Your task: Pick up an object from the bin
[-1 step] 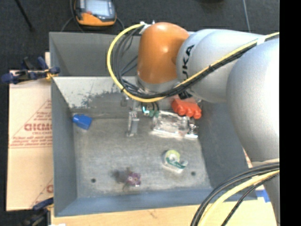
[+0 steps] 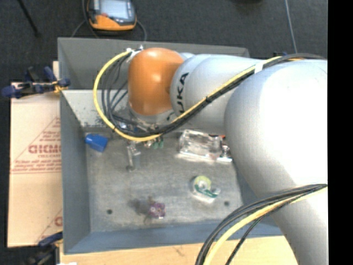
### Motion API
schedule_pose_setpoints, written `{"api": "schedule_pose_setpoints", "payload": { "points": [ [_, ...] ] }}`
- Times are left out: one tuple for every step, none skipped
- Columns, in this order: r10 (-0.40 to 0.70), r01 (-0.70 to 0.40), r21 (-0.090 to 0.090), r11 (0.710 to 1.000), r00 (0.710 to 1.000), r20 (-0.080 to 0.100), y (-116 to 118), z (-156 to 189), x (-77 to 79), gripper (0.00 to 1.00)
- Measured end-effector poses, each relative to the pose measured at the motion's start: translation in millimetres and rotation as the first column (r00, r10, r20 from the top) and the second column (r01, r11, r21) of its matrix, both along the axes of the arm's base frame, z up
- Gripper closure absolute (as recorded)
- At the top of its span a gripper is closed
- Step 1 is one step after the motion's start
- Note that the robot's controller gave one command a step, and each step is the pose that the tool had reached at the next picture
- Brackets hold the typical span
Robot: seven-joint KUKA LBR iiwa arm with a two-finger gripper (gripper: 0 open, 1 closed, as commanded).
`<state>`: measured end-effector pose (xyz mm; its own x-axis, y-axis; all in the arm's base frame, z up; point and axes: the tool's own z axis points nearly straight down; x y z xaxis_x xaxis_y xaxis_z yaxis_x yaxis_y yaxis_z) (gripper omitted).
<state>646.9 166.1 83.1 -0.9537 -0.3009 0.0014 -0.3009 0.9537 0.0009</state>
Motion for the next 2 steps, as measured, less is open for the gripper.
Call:
{"api": "schedule_pose_setpoints", "payload": {
  "points": [
    [0.271, -0.271, 0.000, 0.963, 0.963, 0.009, 46.2, -11.6, -0.2, 0.00],
    [0.388, -0.388, -0.005, 0.922, 0.922, 0.010, 68.7, -10.8, 3.9, 0.00]
  ]
}}
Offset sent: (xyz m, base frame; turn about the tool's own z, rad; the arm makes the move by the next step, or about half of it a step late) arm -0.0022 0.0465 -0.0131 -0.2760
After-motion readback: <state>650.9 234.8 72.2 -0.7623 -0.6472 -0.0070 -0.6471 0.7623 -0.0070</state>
